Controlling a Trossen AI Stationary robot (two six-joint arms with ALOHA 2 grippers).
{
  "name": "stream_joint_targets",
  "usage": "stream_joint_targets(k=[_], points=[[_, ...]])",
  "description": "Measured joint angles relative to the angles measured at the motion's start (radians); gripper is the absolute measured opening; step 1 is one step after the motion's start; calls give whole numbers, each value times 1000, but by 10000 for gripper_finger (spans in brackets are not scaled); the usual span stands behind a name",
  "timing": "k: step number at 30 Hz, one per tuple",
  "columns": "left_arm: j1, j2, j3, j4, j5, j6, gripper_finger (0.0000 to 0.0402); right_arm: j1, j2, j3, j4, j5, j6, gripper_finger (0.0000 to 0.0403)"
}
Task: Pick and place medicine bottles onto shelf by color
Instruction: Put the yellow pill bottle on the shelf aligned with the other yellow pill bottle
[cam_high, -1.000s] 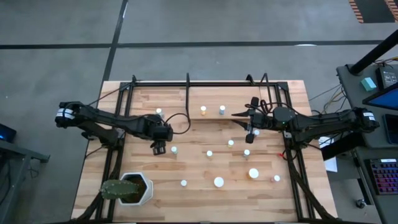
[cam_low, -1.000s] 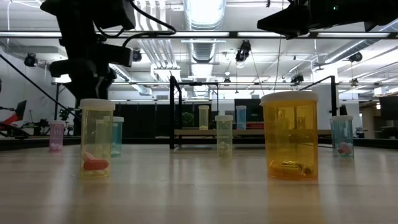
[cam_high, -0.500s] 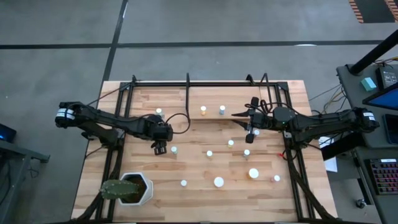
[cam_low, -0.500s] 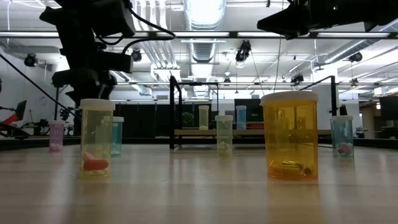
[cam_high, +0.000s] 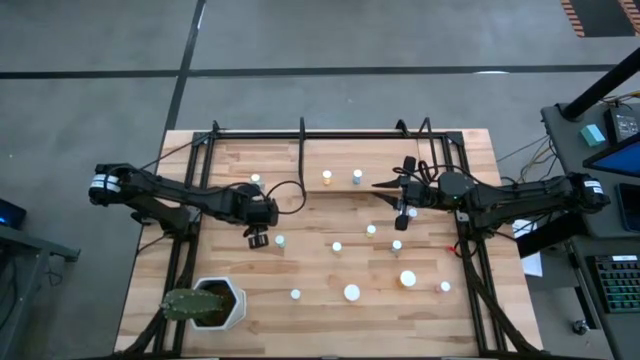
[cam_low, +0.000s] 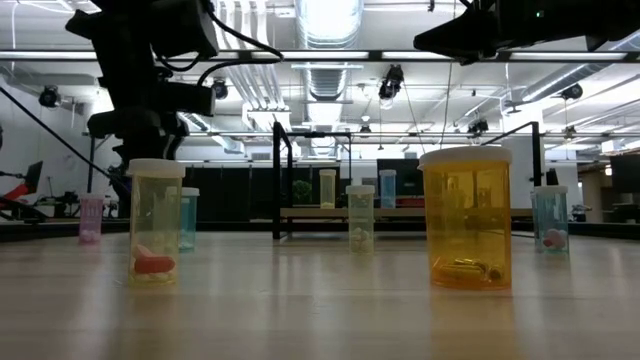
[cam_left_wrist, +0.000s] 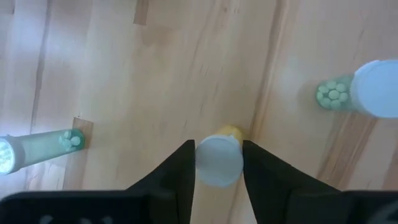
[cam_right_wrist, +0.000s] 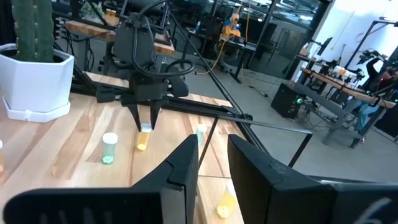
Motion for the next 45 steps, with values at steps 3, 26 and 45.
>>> stream_joint_targets(k=[3, 26, 45], points=[[0, -1, 49, -56, -1, 2, 95, 0, 0, 0, -2, 0, 2, 79], [-25, 155, 779, -319, -3, 261, 90, -1, 0, 0, -19, 0, 15, 73], [-173, 182, 609, -159, 62, 245, 91, 59, 56, 97, -163, -1, 104, 107]])
